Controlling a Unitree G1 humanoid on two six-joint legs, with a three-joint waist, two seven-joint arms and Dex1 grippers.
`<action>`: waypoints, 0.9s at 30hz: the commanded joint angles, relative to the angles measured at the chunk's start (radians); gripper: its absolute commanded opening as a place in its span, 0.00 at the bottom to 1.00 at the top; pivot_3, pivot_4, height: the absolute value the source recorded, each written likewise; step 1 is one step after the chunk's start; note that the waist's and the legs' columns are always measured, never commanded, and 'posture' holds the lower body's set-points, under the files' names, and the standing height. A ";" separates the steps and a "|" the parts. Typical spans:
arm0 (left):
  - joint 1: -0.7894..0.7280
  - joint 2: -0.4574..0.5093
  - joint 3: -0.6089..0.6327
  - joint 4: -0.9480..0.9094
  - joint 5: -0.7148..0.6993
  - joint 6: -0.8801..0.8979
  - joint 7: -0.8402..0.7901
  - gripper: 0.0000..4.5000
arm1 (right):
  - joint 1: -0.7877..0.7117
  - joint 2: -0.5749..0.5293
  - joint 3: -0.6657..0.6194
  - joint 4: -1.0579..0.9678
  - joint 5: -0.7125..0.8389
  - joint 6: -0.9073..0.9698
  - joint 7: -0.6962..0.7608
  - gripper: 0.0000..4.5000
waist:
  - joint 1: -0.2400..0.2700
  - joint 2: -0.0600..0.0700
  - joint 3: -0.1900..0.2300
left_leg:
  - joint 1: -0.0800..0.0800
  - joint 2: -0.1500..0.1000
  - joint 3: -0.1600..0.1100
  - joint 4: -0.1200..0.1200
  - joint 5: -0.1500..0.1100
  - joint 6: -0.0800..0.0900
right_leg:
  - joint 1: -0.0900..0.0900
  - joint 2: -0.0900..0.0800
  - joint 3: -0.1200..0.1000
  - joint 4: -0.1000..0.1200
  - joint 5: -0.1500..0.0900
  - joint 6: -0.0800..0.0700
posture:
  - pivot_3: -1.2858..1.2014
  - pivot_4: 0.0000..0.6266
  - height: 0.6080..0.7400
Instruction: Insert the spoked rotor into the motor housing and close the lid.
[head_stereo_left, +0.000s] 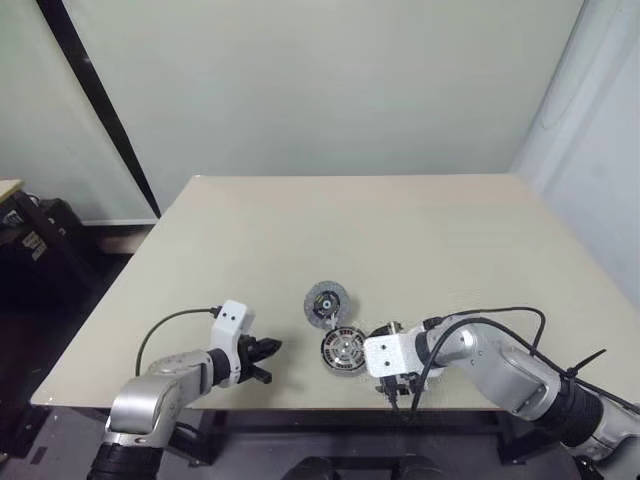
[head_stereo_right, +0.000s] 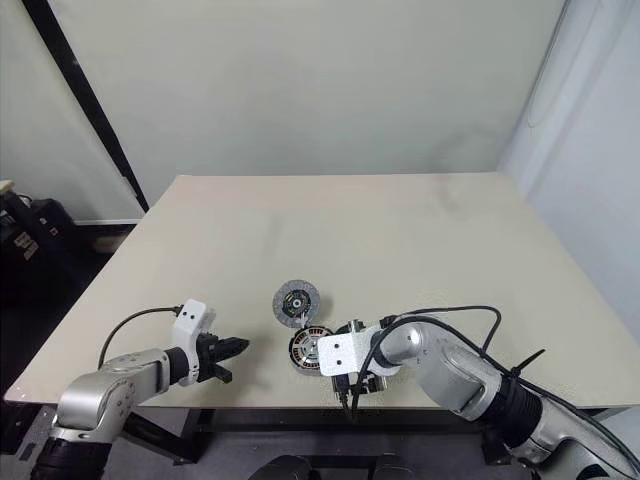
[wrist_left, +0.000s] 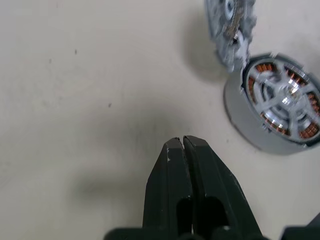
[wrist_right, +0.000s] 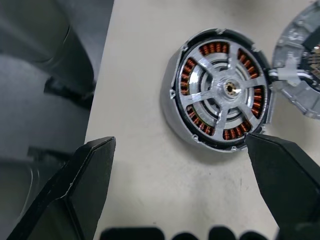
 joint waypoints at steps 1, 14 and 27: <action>-0.024 0.018 -0.031 -0.029 0.018 0.014 0.005 0.01 | -0.053 0.027 0.040 -0.017 -0.078 0.024 0.045 1.00 | 0.000 0.000 0.000 | 0.000 0.000 0.000 0.000 0.000 0.000 | 0.000 0.000 0.000 0.000 0.000 0.000 | 0.52 0.00 1.00; -0.026 0.012 -0.042 -0.024 0.029 0.018 0.015 0.01 | -0.073 0.130 0.105 0.101 -0.191 0.001 0.085 1.00 | 0.000 -0.001 0.000 | 0.000 0.000 0.000 0.000 0.000 -0.001 | 0.000 0.000 0.000 0.000 0.000 0.000 | 0.52 0.00 1.00; -0.013 0.016 -0.045 -0.038 0.025 0.013 -0.002 0.00 | -0.048 0.181 0.079 0.194 -0.230 -0.041 0.037 0.32 | 0.000 -0.002 0.000 | 0.001 0.000 0.000 0.000 0.000 -0.001 | 0.000 0.000 0.000 0.001 0.000 0.000 | 0.52 0.00 1.00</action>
